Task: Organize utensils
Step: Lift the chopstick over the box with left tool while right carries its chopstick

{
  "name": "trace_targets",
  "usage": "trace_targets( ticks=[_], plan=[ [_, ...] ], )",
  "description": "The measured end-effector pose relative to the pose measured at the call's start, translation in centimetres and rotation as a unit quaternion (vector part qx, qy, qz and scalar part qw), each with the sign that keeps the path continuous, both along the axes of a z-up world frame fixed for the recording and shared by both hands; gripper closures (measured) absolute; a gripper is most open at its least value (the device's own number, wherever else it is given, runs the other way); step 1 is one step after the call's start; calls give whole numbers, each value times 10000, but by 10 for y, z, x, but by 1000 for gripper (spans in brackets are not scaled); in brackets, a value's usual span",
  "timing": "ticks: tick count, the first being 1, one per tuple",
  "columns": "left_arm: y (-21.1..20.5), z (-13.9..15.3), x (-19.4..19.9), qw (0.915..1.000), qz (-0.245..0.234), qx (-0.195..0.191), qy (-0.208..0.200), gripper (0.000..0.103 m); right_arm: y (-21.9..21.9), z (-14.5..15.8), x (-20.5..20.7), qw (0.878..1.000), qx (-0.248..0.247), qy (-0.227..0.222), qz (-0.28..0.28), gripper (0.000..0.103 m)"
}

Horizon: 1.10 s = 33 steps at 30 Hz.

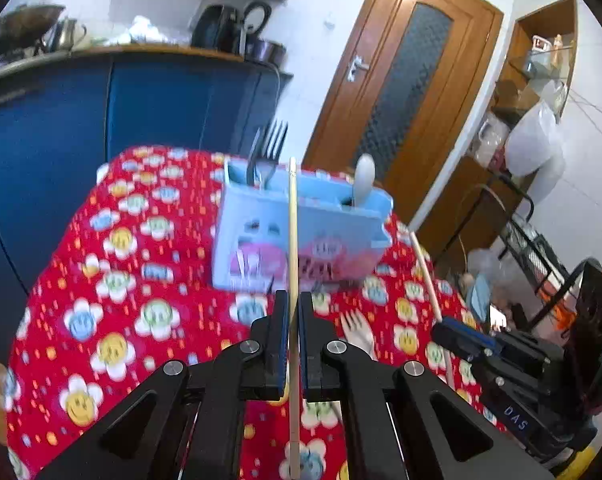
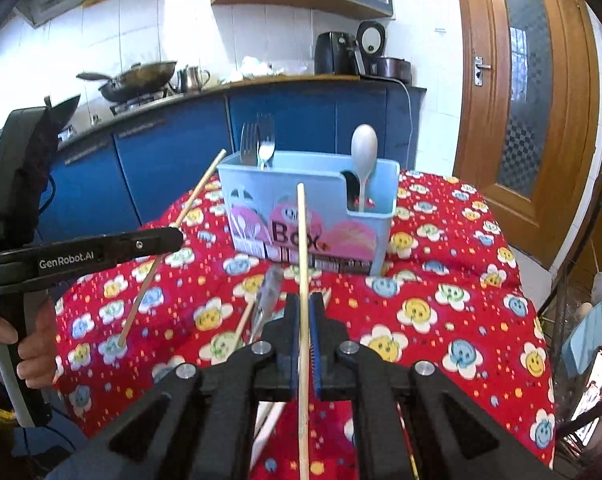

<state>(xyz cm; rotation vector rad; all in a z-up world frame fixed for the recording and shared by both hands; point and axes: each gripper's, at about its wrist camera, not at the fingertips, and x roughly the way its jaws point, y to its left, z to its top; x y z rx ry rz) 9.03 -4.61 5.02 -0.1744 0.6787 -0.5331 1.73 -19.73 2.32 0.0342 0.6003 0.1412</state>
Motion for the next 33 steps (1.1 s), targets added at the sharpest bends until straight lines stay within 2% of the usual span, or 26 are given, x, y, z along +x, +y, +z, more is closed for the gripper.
trace_targets(
  ticks=[10, 17, 25, 33],
  plan=[
    [-6, 41, 30, 9969, 287, -152, -715, 99, -8, 17, 26, 9982, 315, -505, 58, 97],
    [-15, 68, 54, 9889, 602, -227, -1342, 99, -18, 32, 43, 9947, 569, -850, 70, 97],
    [-24, 63, 93, 9796, 1125, -379, -1621, 99, -37, 40, 70, 9895, 917, -1112, 54, 97],
    [-29, 53, 110, 9677, 1517, -422, -1967, 99, -56, 44, 110, 9830, 1236, -1359, 45, 97]
  ],
)
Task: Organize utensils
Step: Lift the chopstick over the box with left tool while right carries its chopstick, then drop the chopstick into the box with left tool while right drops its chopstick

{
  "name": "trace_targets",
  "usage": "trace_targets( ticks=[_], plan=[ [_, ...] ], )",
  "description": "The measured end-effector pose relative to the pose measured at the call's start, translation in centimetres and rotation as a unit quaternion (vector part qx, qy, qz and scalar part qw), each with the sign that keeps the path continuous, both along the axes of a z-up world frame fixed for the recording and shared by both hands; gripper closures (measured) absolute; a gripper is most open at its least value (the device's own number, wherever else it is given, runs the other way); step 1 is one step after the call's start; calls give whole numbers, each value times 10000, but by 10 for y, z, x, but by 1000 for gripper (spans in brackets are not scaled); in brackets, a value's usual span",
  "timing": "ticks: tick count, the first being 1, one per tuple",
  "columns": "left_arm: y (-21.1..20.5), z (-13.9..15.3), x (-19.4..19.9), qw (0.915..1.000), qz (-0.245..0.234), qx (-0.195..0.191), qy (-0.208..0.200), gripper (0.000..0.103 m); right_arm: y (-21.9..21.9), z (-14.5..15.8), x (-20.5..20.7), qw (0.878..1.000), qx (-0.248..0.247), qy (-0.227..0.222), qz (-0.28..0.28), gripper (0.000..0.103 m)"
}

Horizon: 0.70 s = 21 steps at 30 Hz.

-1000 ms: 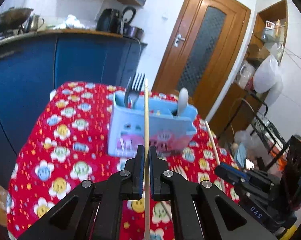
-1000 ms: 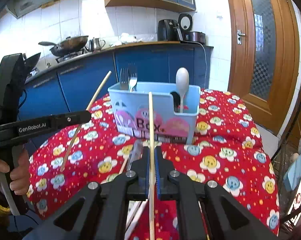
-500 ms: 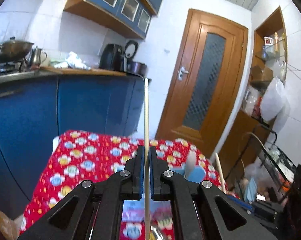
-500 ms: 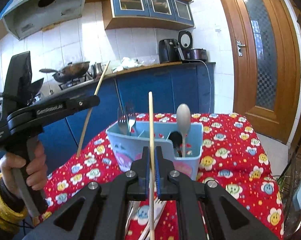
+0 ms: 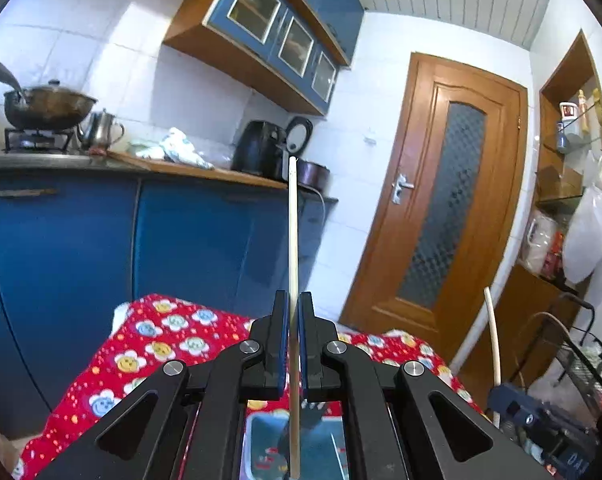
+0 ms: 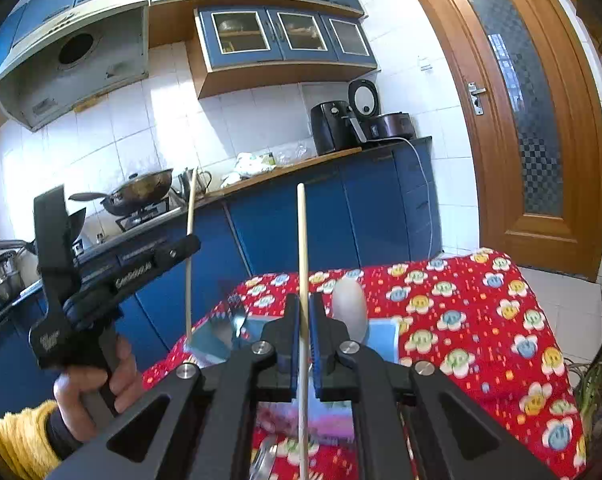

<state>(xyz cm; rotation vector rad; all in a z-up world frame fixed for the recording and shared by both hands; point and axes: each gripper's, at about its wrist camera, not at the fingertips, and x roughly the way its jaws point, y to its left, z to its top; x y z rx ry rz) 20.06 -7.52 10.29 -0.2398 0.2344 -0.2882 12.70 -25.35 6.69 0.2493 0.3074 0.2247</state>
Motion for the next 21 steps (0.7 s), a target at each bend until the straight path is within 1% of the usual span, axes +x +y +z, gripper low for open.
trace_targets(
  ticks=[3, 6, 9, 12, 14, 18, 21],
  plan=[
    [-4, -4, -1, 9997, 104, 106, -193, 99, -1, 3, 13, 9996, -38, -259, -40, 97],
    [-6, -13, -4, 9994, 162, 194, -256, 99, -1, 1, 26, 9987, -59, -497, -126, 97],
    [-7, -21, -6, 9989, 216, 286, -304, 99, 0, -6, 37, 9977, -119, -635, -205, 97],
    [-8, -28, -7, 9984, 261, 363, -359, 99, 1, -13, 42, 9959, -303, -782, -344, 97],
    [-9, -31, -8, 9983, 248, 392, -350, 99, 5, -18, 43, 9932, -561, -898, -478, 97],
    [-11, -39, -9, 9984, 221, 445, -285, 99, 3, -27, 46, 9934, -721, -755, -471, 97],
    [-15, -44, -11, 9981, 171, 543, -220, 99, 2, -25, 44, 9931, -785, -704, -507, 96]
  ],
)
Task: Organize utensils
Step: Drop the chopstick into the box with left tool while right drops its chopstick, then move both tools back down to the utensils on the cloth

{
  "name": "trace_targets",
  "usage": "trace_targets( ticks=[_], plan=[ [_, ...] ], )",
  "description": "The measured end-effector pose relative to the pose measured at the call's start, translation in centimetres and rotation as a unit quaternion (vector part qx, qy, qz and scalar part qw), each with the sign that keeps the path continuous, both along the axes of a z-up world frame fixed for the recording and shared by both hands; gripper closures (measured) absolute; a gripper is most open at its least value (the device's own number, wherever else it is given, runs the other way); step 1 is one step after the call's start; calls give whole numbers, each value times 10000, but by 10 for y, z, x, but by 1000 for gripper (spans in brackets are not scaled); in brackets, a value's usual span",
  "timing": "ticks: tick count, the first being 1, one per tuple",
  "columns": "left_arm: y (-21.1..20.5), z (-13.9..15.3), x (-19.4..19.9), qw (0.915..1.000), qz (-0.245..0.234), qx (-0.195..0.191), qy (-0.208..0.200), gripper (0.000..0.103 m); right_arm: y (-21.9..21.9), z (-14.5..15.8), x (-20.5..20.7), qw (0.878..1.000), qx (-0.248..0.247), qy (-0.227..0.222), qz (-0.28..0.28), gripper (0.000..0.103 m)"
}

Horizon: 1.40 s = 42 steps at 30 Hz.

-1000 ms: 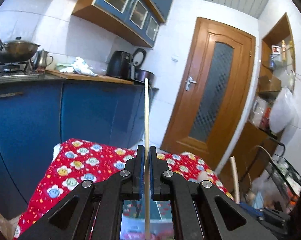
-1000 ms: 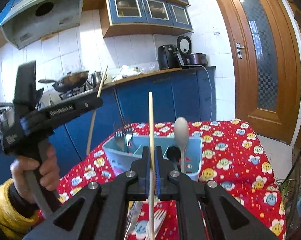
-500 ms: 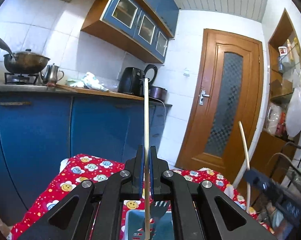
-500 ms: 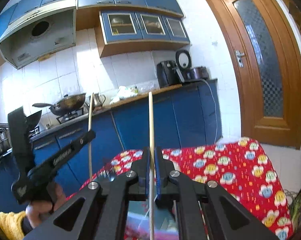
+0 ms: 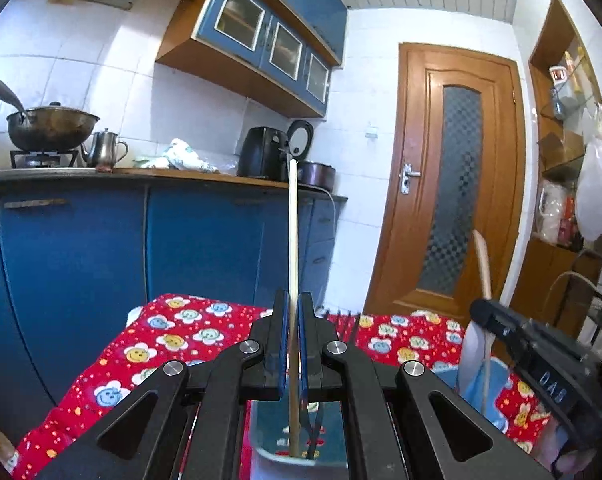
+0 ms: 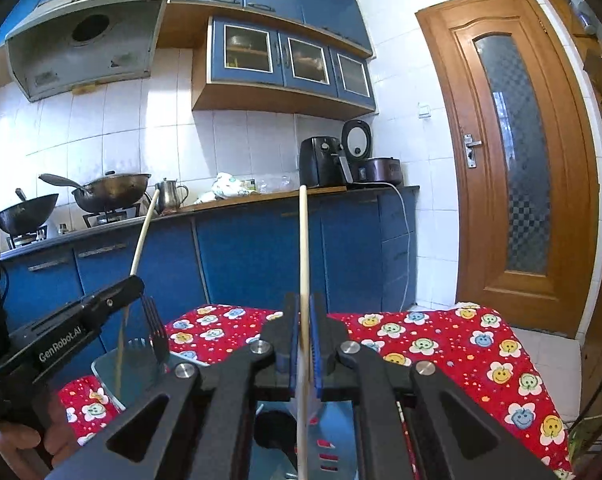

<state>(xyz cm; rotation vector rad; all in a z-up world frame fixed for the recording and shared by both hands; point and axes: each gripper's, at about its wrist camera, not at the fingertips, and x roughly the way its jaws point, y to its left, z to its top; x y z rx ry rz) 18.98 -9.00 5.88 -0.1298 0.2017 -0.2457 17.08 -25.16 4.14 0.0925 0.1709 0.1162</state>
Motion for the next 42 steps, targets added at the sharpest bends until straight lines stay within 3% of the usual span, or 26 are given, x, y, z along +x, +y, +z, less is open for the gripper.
trace_targets(
  ticks=[6, 10, 15, 20, 32, 42],
  plan=[
    [-2, 0, -3, 9999, -87, 35, 54, 94, 2, -1, -8, 9997, -101, 226, 30, 95],
    [-4, -2, -5, 9996, -180, 102, 190, 62, -2, -3, -11, 9994, 35, 331, 15, 84],
    [-6, 1, -12, 9992, -270, 257, 172, 54, -6, 2, -17, 9992, 212, 331, 48, 76],
    [-3, 3, -17, 9981, -415, 214, 399, 43, -7, 8, -26, 9988, 354, 342, 82, 69],
    [11, 8, -27, 9935, -485, 152, 1017, 34, -15, 14, -58, 9950, 787, 602, 137, 53],
    [13, 11, -48, 9871, -570, 523, 1402, 28, -20, 14, -86, 9907, 1022, 887, 108, 35]
  ],
)
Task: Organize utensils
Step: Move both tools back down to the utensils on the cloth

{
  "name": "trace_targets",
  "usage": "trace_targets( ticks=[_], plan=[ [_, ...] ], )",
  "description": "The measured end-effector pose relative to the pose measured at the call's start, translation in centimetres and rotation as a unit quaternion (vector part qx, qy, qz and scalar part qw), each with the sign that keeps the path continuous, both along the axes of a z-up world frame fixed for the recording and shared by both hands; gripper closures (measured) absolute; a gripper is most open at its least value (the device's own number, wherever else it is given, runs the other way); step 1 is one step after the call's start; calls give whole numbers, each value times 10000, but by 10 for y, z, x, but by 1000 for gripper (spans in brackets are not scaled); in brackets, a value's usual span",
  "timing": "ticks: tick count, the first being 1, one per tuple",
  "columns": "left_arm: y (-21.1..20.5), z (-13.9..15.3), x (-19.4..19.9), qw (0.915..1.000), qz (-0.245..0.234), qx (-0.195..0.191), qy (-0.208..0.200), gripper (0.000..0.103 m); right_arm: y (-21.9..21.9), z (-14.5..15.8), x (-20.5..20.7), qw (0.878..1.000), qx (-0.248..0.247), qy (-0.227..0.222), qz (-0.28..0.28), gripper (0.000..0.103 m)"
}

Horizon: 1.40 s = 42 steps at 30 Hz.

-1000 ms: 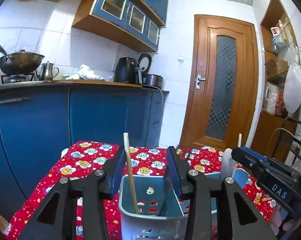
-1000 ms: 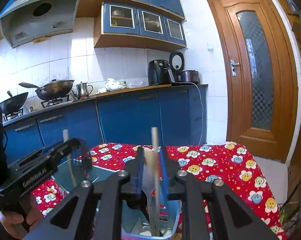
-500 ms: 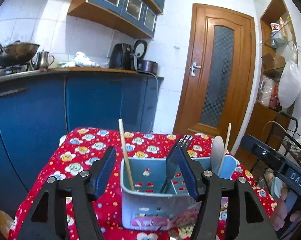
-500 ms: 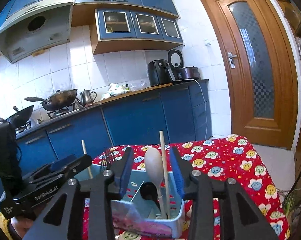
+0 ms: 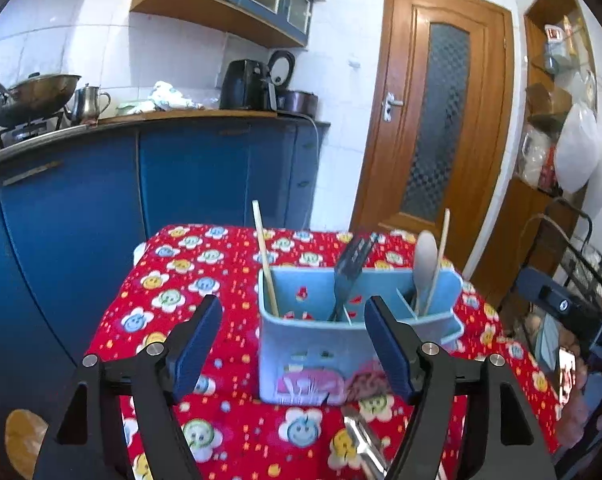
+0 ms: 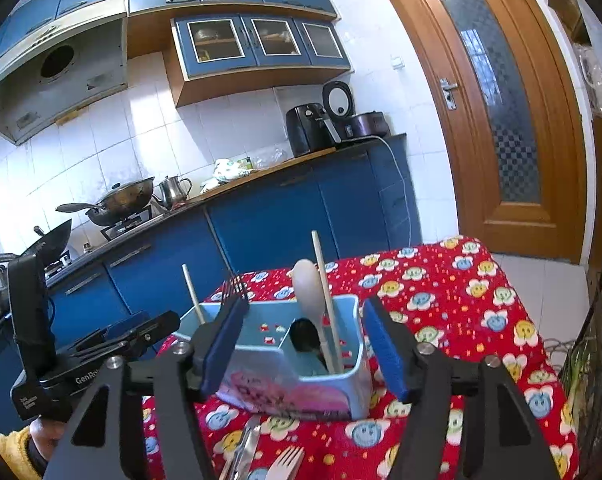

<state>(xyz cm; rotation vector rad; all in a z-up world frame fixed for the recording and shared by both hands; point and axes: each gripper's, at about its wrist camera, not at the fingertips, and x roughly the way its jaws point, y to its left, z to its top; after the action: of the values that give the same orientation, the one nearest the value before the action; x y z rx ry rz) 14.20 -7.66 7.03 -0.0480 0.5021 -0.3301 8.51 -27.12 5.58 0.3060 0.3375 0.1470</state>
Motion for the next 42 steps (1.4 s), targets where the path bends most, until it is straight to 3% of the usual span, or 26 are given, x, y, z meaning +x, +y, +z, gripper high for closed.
trace_targets(
  ticks=[20, 30, 42],
  plan=[
    [-1, -30, -33, 9923, -145, 491, 1131, 27, -8, -31, -50, 9973, 113, 643, -328, 30],
    [-19, -58, -42, 9796, -444, 795, 1793, 27, -12, -55, -60, 9933, 115, 1074, -418, 30],
    [-36, -81, -61, 9583, -718, 1133, 2524, 27, -19, -65, -69, 9920, 185, 1175, -424, 30]
  ],
)
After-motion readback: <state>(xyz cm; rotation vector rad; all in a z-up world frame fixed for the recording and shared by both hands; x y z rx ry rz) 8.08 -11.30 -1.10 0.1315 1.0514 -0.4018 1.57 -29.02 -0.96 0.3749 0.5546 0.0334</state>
